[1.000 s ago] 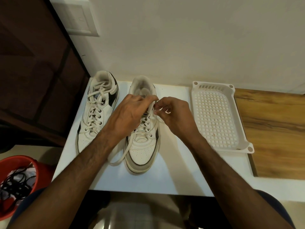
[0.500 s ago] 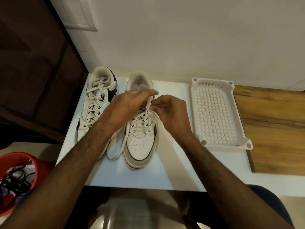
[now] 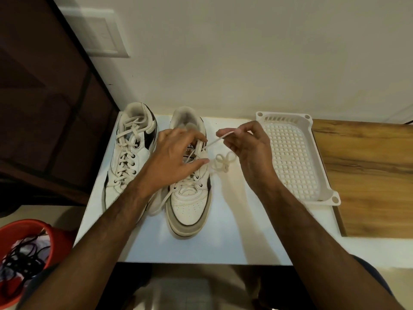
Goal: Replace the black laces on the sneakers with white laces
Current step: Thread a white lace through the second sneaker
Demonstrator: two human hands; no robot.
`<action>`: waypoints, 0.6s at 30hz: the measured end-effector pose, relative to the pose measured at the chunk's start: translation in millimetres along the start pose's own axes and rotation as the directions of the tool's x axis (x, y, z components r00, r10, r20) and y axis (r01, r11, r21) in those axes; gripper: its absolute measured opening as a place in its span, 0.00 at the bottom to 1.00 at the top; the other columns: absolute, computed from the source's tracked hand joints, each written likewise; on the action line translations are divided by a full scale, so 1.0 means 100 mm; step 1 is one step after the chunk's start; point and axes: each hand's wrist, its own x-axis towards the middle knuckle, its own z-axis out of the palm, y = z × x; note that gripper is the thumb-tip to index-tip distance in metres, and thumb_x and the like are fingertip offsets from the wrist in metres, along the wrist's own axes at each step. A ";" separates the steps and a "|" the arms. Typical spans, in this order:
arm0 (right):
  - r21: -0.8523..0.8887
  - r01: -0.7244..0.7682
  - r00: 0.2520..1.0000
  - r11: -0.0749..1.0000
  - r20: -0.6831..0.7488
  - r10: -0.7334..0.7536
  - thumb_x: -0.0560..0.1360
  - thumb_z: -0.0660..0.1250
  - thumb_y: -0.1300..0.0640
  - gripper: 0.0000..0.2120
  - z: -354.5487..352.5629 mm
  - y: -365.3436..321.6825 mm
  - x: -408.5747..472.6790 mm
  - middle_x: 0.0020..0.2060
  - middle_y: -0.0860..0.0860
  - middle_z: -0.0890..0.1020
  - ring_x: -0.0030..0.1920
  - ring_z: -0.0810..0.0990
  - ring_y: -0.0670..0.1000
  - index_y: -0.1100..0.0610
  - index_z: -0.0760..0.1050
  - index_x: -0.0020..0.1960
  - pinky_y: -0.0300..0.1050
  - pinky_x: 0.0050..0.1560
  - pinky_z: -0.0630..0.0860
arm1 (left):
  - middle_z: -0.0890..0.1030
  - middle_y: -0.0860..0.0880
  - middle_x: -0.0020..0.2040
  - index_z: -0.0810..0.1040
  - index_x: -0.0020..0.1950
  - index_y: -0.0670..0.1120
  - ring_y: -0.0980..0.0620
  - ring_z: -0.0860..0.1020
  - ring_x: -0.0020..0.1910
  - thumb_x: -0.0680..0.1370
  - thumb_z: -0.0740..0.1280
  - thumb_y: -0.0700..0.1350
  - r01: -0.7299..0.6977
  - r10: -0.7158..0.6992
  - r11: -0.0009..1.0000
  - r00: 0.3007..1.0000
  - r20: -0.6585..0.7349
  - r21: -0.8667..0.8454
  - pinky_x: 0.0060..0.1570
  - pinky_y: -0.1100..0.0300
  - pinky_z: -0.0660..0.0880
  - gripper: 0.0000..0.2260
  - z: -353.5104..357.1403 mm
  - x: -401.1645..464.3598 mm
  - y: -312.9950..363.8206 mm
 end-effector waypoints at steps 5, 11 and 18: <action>0.181 -0.139 0.976 0.974 -0.141 0.165 0.85 0.58 0.60 0.08 0.03 -0.06 0.07 0.31 0.47 0.72 0.30 0.69 0.46 0.56 0.68 0.46 0.45 0.41 0.69 | 0.79 0.59 0.51 0.78 0.61 0.55 0.61 0.75 0.58 0.77 0.70 0.51 0.054 -0.055 0.995 0.998 -0.007 -0.089 0.65 0.59 0.58 0.13 -0.05 -0.01 -0.02; -0.860 0.081 0.969 0.503 0.187 0.164 0.79 0.70 0.49 0.08 0.21 0.08 -0.01 0.48 0.48 0.82 0.46 0.77 0.43 0.54 0.80 0.51 0.38 0.44 0.69 | 0.81 0.60 0.50 0.81 0.61 0.53 0.61 0.77 0.57 0.84 0.57 0.43 0.103 -0.096 0.974 0.994 0.044 -0.200 0.64 0.55 0.60 0.15 -0.17 0.03 -0.05; -0.274 -0.012 0.999 0.962 0.046 0.026 0.78 0.67 0.60 0.10 0.02 -0.08 0.06 0.47 0.48 0.80 0.48 0.77 0.44 0.50 0.79 0.39 0.41 0.50 0.71 | 0.79 0.64 0.51 0.79 0.64 0.57 0.62 0.76 0.58 0.83 0.60 0.34 0.078 -0.060 0.983 0.992 0.114 -0.167 0.66 0.56 0.58 0.20 -0.18 0.02 -0.12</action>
